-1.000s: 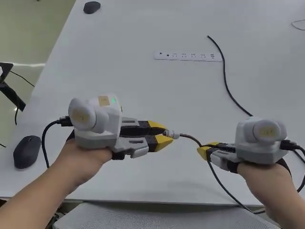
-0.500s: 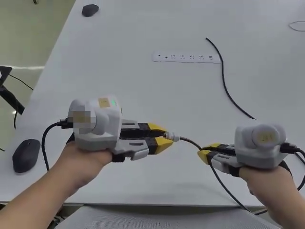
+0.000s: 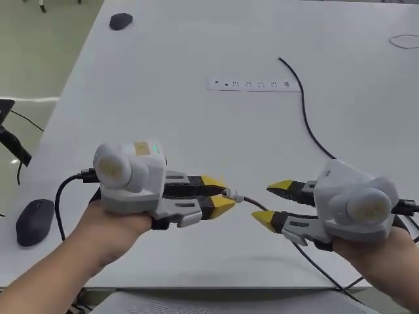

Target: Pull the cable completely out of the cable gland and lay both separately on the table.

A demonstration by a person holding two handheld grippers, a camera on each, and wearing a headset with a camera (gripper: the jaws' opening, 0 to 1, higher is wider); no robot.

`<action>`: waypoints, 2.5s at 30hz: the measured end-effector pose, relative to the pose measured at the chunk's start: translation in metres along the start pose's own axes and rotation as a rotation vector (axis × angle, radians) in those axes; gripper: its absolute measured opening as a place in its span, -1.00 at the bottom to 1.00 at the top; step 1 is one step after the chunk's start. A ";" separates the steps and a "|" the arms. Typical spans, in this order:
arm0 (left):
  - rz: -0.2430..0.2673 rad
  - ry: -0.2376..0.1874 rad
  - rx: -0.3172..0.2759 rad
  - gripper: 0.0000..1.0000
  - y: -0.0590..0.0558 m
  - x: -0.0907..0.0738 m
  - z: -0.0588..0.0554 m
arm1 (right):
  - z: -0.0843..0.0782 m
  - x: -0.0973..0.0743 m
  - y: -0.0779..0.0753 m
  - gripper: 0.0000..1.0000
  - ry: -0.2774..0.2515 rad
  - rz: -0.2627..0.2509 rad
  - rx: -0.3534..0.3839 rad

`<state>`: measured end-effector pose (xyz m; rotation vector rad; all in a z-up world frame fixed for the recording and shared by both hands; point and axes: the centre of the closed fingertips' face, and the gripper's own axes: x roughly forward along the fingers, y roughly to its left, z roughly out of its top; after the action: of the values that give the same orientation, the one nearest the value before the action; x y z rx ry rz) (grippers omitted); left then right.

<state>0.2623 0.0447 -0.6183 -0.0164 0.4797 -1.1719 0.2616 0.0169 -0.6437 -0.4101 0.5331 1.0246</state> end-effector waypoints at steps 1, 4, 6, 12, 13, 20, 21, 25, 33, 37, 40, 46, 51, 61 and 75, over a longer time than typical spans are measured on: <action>0.000 0.000 -0.001 -0.70 0.000 0.000 0.000 | 0.002 0.004 0.004 -0.46 0.002 0.005 -0.023; -0.006 -0.001 -0.002 -0.70 0.000 -0.001 -0.001 | 0.005 0.010 0.007 -0.57 0.007 -0.006 -0.064; -0.008 -0.001 -0.004 -0.70 0.000 -0.001 -0.001 | 0.006 0.013 0.006 -0.67 0.007 -0.014 -0.075; -0.020 0.003 -0.005 -0.70 0.001 -0.001 -0.004 | 0.008 0.017 0.005 -0.81 0.002 -0.013 -0.100; -0.020 0.005 -0.007 -0.70 0.002 -0.001 -0.005 | 0.009 0.017 0.005 -0.83 -0.001 -0.011 -0.100; -0.022 0.000 -0.012 -0.70 0.005 -0.002 -0.004 | 0.011 0.021 0.007 -0.96 -0.011 0.001 -0.101; -0.022 0.000 -0.014 -0.70 0.006 -0.002 -0.004 | 0.011 0.022 0.008 -0.98 -0.010 0.005 -0.103; -0.023 -0.009 -0.022 -0.70 0.009 -0.002 -0.003 | 0.013 0.024 0.006 -0.99 -0.013 0.005 -0.095; -0.019 -0.021 -0.025 -0.70 0.010 -0.003 0.000 | 0.010 0.026 0.004 -1.00 0.000 0.002 -0.088; -0.018 -0.033 -0.035 -0.70 0.012 -0.004 0.002 | 0.005 0.025 0.001 -1.00 0.012 0.001 -0.067; -0.018 -0.041 -0.045 -0.70 0.012 -0.004 0.003 | 0.004 0.024 -0.001 -1.00 0.013 -0.001 -0.042; -0.016 -0.042 -0.040 -0.70 0.011 -0.003 0.004 | 0.000 0.024 -0.001 -1.00 0.020 0.000 0.009; -0.011 -0.046 -0.033 -0.70 0.011 -0.003 0.005 | -0.005 0.024 -0.002 -1.00 0.029 -0.001 0.024; 0.004 -0.068 -0.038 -0.70 0.015 -0.006 0.008 | -0.018 0.021 -0.012 -1.00 0.054 -0.027 0.015; 0.029 -0.063 -0.037 -0.70 0.021 -0.005 -0.007 | -0.007 0.018 -0.032 -1.00 0.050 -0.065 0.069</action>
<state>0.2767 0.0593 -0.6281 -0.0780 0.4452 -1.1305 0.2952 0.0105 -0.6580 -0.3905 0.5946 0.9326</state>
